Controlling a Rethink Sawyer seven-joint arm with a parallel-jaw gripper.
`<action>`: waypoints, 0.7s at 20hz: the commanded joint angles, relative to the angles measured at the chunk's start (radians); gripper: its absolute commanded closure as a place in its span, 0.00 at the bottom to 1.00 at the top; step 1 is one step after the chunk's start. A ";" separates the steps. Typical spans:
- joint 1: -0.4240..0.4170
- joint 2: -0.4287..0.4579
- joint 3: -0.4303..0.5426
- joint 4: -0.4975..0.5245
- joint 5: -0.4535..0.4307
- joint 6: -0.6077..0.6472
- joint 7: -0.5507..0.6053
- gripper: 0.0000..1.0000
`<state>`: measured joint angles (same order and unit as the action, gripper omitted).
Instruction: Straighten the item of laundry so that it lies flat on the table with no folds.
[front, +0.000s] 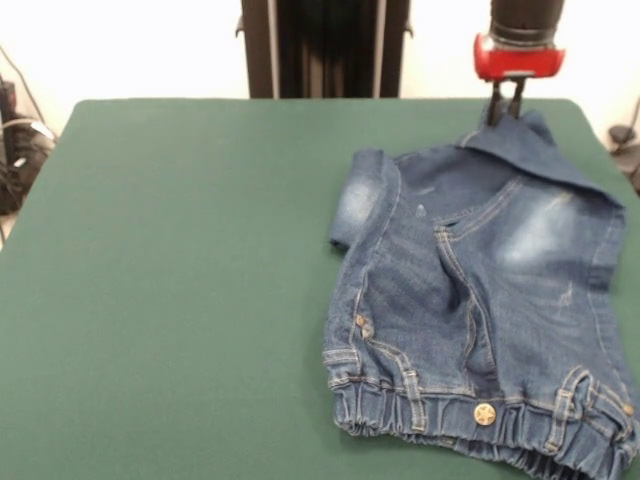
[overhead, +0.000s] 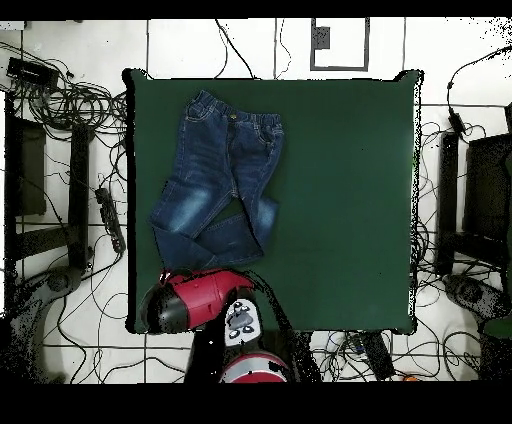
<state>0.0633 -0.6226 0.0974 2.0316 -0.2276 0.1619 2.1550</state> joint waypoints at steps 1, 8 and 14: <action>-0.020 0.029 0.096 0.037 0.058 -0.042 0.153 1.00; -0.070 0.046 0.117 0.038 0.026 -0.049 0.116 1.00; -0.123 -0.027 0.161 0.092 0.026 0.017 0.089 1.00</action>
<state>-0.0647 -0.6546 0.1541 2.0818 -0.2277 0.1624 2.1550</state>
